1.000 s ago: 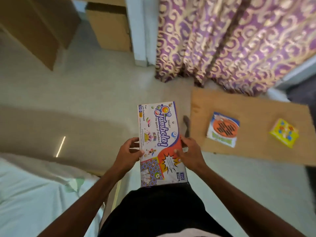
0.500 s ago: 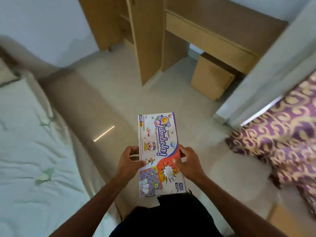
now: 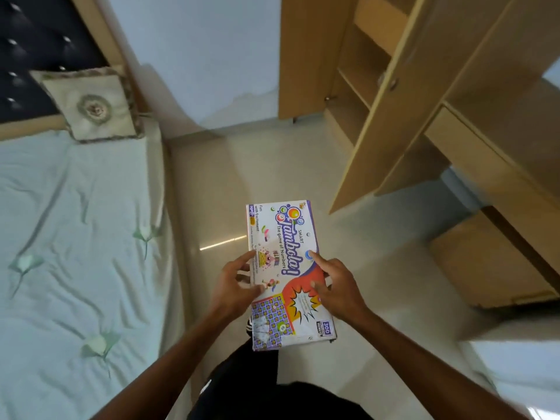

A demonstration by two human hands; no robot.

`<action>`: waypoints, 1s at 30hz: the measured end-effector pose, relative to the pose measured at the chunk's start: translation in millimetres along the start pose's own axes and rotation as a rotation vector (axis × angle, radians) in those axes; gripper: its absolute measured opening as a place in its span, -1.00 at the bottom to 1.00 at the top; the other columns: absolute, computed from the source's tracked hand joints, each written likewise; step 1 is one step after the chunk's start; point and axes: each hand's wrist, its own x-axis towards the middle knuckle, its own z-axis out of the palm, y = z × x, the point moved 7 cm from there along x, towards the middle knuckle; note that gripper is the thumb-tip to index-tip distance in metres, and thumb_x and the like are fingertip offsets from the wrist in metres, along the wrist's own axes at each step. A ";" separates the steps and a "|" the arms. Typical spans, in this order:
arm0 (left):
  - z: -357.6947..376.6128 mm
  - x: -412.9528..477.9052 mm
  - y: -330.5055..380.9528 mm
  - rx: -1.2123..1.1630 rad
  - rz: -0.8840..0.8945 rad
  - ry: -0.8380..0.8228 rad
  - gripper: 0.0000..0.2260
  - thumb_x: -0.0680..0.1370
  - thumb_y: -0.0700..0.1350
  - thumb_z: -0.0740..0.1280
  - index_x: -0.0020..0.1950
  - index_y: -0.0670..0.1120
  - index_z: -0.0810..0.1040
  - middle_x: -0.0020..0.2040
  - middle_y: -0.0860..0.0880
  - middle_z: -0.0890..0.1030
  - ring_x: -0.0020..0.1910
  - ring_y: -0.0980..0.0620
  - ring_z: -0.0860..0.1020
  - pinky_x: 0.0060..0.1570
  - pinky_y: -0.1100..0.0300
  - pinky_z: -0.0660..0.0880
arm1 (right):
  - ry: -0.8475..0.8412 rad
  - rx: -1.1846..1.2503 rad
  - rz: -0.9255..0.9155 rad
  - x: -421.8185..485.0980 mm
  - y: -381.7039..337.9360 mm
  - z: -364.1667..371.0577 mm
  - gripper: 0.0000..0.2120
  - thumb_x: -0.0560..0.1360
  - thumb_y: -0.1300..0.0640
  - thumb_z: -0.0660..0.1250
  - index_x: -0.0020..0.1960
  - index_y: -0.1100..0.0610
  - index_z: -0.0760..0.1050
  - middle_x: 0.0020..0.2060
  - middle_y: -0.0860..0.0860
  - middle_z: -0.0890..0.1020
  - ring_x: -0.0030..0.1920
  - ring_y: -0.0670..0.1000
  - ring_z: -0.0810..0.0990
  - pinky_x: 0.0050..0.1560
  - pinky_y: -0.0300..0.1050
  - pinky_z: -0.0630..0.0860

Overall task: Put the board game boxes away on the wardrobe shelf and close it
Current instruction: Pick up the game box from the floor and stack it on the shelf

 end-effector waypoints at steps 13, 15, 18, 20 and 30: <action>-135.5 305.7 110.4 0.029 0.046 0.021 -0.37 0.39 -0.22 0.52 0.41 0.04 0.41 0.18 -0.05 0.50 0.03 -0.01 0.58 -0.26 0.22 0.63 | -0.007 -0.003 -0.042 330.5 -128.9 -10.1 -0.47 0.52 0.16 0.35 0.44 -0.08 0.32 0.05 -0.02 0.46 0.09 -0.02 0.58 0.04 -0.11 0.63; -147.6 355.4 123.9 0.050 0.048 0.025 -0.37 0.39 -0.21 0.52 0.41 0.04 0.41 0.18 -0.03 0.50 0.03 -0.01 0.58 -0.28 0.25 0.62 | 0.003 0.001 -0.038 383.0 -136.9 -13.4 -0.47 0.52 0.17 0.36 0.44 -0.07 0.32 0.06 -0.02 0.46 0.09 -0.02 0.58 0.02 -0.12 0.64; -163.3 435.3 142.3 0.079 0.050 0.026 -0.38 0.40 -0.21 0.52 0.41 0.04 0.40 0.19 -0.02 0.49 0.02 -0.01 0.57 -0.27 0.23 0.61 | 0.018 0.027 -0.049 462.4 -150.2 -16.0 -0.47 0.52 0.17 0.36 0.44 -0.08 0.32 0.05 -0.02 0.46 0.08 -0.01 0.58 -0.01 -0.17 0.64; -172.8 490.4 160.5 0.095 0.064 0.025 -0.38 0.40 -0.21 0.52 0.41 0.04 0.40 0.18 -0.03 0.48 0.02 -0.01 0.56 -0.24 0.18 0.63 | 0.036 0.053 -0.062 517.2 -158.2 -21.4 -0.48 0.52 0.17 0.35 0.44 -0.07 0.33 0.04 -0.02 0.46 0.08 -0.01 0.58 -0.02 -0.18 0.64; -181.8 738.0 279.2 0.182 0.095 -0.054 -0.39 0.43 -0.19 0.48 0.43 0.04 0.37 0.23 -0.05 0.45 0.10 -0.03 0.53 -0.11 0.02 0.66 | 0.138 0.065 -0.060 755.0 -198.3 -109.8 -0.49 0.52 0.20 0.34 0.44 -0.03 0.35 0.04 0.01 0.48 0.03 -0.02 0.59 0.01 -0.09 0.64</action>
